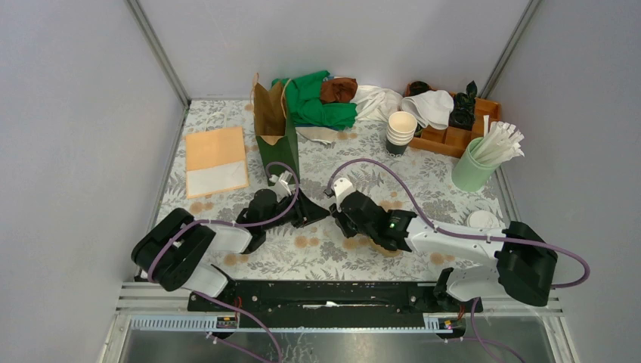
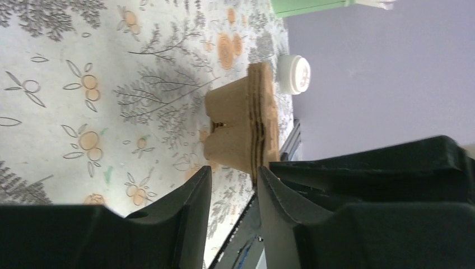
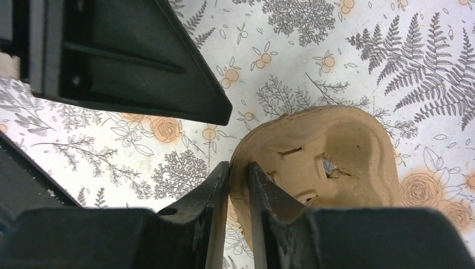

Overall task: Pack the takeout coffee
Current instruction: Pick up the cup tray from the cup tray.

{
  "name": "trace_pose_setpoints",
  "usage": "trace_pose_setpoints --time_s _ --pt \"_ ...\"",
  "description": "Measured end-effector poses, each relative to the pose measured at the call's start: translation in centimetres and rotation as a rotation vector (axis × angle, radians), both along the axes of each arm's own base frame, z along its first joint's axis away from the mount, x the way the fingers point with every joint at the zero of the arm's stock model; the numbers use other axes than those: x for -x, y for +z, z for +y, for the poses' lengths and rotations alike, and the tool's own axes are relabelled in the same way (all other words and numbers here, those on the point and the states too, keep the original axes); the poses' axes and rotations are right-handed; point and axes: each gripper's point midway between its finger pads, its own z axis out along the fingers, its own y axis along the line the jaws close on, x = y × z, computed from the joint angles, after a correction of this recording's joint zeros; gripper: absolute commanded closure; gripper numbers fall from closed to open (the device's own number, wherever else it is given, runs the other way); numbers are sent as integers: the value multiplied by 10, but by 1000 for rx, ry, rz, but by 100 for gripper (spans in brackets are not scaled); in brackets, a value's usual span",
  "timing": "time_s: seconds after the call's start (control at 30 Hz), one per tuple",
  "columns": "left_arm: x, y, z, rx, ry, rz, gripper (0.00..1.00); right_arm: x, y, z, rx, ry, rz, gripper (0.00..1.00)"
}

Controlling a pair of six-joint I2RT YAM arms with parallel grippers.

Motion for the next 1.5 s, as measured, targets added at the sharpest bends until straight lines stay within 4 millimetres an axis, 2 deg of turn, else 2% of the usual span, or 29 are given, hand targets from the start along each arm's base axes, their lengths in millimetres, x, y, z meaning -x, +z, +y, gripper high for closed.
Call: trace_pose_setpoints --time_s 0.1,0.27,0.5,0.63,0.77,1.07,1.13,1.23,1.3,1.5 --pt "5 14 2 39 4 -16 53 5 3 0 -56 12 -12 75" --pt "9 34 1 105 4 -22 65 14 7 0 -142 50 -26 76" --pt "13 51 -1 155 -9 -26 69 24 34 3 -287 99 -79 78" --pt "16 54 -1 166 -16 -14 66 25 46 5 -337 113 -102 79" --pt "18 56 -4 188 -37 9 66 26 50 7 -354 125 -105 79" --pt "21 61 -11 239 -72 39 83 29 50 9 -358 140 -97 79" --pt "21 61 -11 242 -71 43 82 29 50 9 -360 141 -97 79" --pt "20 63 -12 250 -71 41 74 29 51 10 -363 141 -99 80" --pt "20 66 -12 262 -70 42 72 29 51 10 -365 141 -101 80" --pt "19 71 -12 304 -65 50 78 28 54 10 -372 138 -108 80"
